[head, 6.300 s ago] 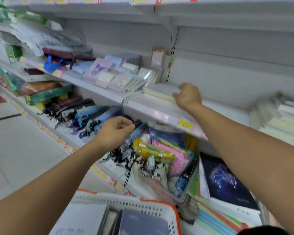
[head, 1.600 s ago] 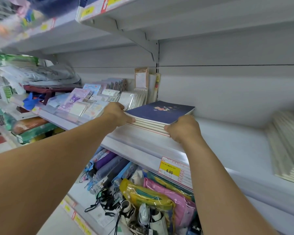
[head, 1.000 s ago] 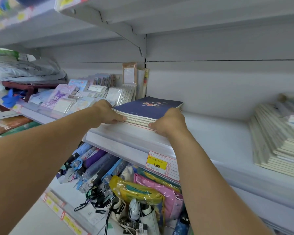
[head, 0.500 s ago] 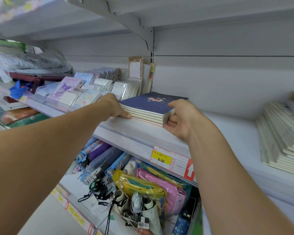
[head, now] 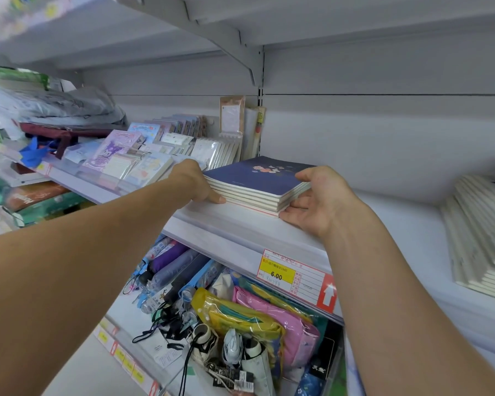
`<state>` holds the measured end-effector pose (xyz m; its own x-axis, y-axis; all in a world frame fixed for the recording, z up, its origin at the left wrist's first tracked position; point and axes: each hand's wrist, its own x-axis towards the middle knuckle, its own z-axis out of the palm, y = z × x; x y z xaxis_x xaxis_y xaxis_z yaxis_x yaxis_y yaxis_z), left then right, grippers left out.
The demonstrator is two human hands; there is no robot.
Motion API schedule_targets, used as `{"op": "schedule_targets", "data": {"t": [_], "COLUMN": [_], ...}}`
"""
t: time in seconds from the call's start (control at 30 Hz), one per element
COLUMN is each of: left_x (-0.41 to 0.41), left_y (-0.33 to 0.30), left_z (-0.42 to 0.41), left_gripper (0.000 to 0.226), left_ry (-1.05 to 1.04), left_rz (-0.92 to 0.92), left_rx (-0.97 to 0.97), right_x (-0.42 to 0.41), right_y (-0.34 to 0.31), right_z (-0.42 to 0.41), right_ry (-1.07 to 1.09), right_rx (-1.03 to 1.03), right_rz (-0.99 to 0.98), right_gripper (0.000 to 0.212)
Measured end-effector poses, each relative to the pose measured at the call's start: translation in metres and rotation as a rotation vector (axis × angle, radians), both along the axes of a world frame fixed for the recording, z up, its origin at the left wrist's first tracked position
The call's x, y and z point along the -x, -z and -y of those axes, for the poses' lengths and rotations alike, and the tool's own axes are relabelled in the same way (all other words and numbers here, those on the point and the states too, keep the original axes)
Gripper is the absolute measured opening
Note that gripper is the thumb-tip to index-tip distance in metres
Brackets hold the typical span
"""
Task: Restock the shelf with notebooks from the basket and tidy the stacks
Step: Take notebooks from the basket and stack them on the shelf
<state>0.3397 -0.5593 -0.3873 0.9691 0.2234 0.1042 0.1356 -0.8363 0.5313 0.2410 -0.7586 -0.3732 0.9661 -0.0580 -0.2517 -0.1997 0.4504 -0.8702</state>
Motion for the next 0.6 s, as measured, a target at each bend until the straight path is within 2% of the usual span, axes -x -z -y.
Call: {"op": "schedule_targets", "data": {"t": [0.1,0.4,0.5,0.57,0.6], "left_x": [0.002,-0.004,0.007,0.022,0.032], "left_y": [-0.001,-0.001,-0.002,-0.006,-0.01], "left_z": [0.003,0.0,0.005,0.008,0.008], "left_gripper": [0.079,0.087,0.08,0.074,0.072], "left_ry": [-0.006,-0.009,-0.004,0.016,0.031], "left_rz": [0.012,-0.042,-0.015,0.013,0.043], "left_rx": [-0.012,-0.039,-0.085,-0.131,-0.144], "right_x": [0.0,-0.012,-0.009,-0.004,-0.001], "right_y": [0.001,0.01,0.007,0.0,-0.005], "right_z": [0.001,0.005,0.002,-0.004,-0.007], "right_ry": [-0.01,-0.02,-0.007,0.012,0.047], "right_rx": [-0.044,-0.087,-0.099,-0.007,0.111], "right_rz": [0.015,-0.012,-0.009,0.034,0.073], "right_gripper": [0.017,0.012,0.012,0.008,0.006]}}
